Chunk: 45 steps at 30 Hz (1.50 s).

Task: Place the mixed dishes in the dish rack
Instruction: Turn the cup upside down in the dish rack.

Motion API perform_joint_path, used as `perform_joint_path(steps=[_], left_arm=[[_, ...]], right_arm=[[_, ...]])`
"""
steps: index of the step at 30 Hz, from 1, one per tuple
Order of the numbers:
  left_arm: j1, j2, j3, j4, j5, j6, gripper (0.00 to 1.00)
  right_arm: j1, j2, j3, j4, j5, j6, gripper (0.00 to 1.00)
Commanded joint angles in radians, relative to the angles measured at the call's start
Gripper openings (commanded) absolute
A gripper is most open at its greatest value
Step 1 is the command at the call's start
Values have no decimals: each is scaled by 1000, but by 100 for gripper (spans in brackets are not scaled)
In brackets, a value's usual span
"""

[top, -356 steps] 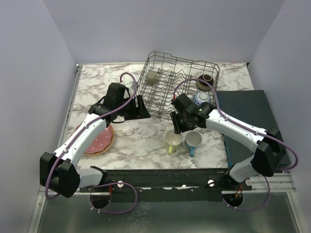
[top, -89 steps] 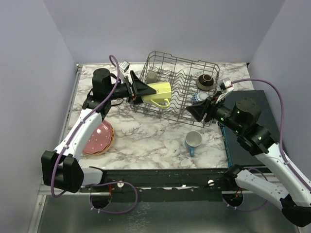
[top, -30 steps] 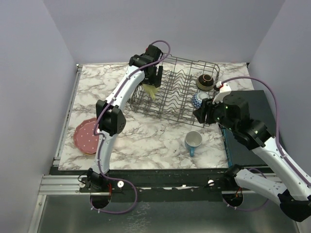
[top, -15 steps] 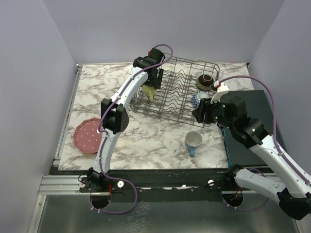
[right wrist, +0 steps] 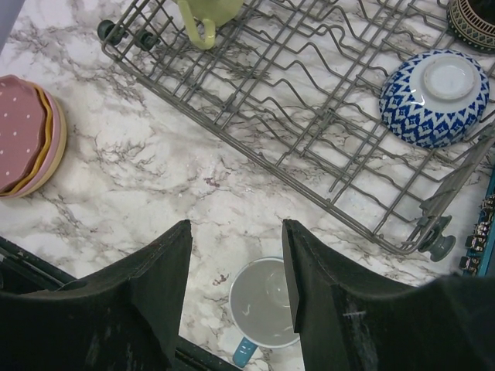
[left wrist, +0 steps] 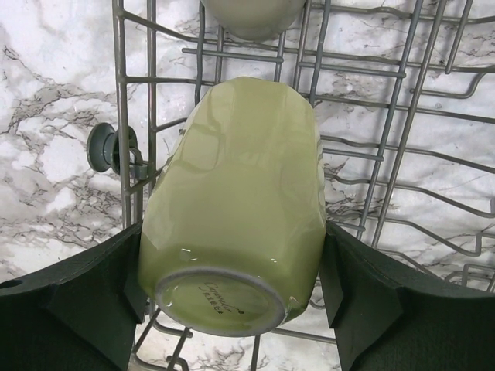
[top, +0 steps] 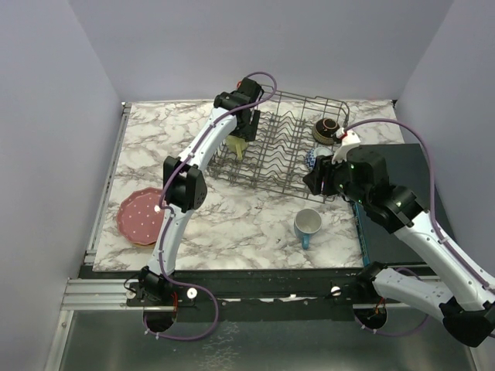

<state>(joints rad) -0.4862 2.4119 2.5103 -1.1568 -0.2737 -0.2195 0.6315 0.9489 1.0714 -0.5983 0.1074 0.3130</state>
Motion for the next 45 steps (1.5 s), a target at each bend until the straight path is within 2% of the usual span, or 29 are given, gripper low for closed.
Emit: perform_joint_path(steps=[1, 28, 35, 39, 45], left_arm=[[-4, 21, 64, 55, -57, 22, 0], [-3, 69, 73, 108, -84, 58, 0], [-3, 74, 56, 108, -84, 69, 6], [-3, 74, 51, 108, -86, 72, 15], [-3, 68, 42, 108, -94, 69, 40]], right_arm=[[5, 9, -11, 27, -22, 1, 56], [5, 80, -21, 58, -38, 6, 59], [6, 89, -24, 61, -41, 11, 60], [5, 94, -22, 61, -47, 15, 62], [5, 97, -24, 62, -51, 21, 64]])
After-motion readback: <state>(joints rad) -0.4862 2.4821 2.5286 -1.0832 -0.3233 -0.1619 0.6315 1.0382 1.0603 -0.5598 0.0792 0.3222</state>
